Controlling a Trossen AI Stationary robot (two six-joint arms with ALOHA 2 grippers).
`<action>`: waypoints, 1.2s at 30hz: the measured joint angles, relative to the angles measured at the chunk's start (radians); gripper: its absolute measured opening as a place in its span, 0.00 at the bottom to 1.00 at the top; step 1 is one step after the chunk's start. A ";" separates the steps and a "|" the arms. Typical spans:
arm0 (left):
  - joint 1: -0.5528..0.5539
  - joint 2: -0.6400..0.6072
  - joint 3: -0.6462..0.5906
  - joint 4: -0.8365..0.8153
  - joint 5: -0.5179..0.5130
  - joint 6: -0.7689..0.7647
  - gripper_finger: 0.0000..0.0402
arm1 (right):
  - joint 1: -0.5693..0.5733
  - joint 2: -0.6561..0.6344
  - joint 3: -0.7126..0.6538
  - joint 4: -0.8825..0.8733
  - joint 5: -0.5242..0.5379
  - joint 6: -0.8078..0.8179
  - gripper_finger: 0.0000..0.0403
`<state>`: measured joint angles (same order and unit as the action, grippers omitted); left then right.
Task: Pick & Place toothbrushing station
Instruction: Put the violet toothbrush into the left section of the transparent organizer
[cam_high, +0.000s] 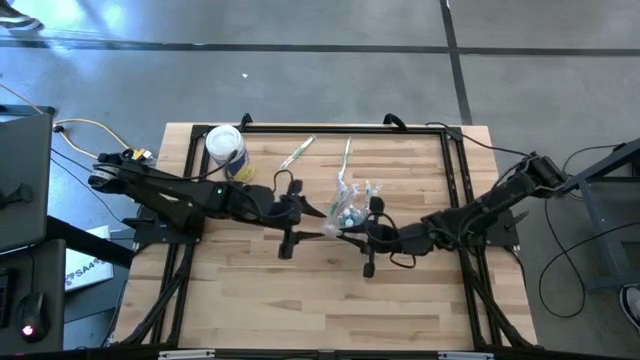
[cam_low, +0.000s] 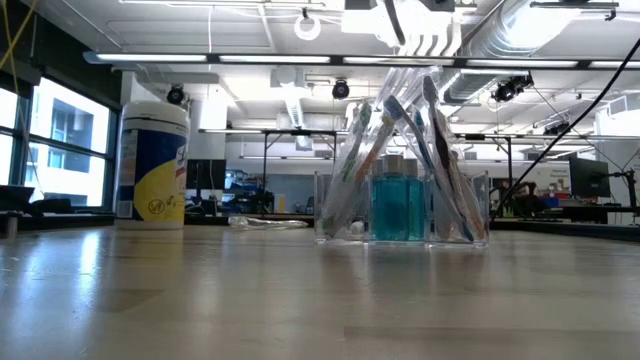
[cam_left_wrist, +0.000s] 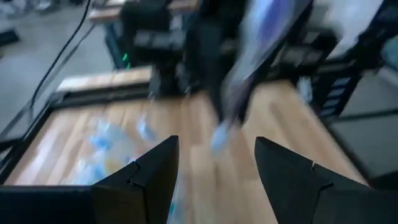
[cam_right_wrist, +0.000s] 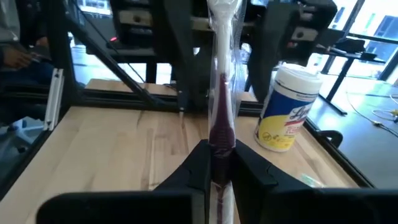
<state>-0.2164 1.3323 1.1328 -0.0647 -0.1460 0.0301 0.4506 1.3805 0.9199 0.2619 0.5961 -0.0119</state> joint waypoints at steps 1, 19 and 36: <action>0.000 0.000 0.000 0.024 0.012 0.002 0.52 | -0.002 0.001 0.000 0.001 0.001 0.001 0.07; 0.000 0.087 -0.001 0.257 0.027 -0.037 0.52 | -0.036 0.001 0.000 0.041 0.004 -0.043 0.07; 0.001 0.098 0.000 0.302 0.005 0.016 0.51 | -0.040 0.001 0.000 0.026 -0.004 -0.045 0.07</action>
<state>-0.2157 1.4307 1.1332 0.2374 -0.1410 0.0463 0.4103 1.3819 0.9199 0.2878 0.5922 -0.0566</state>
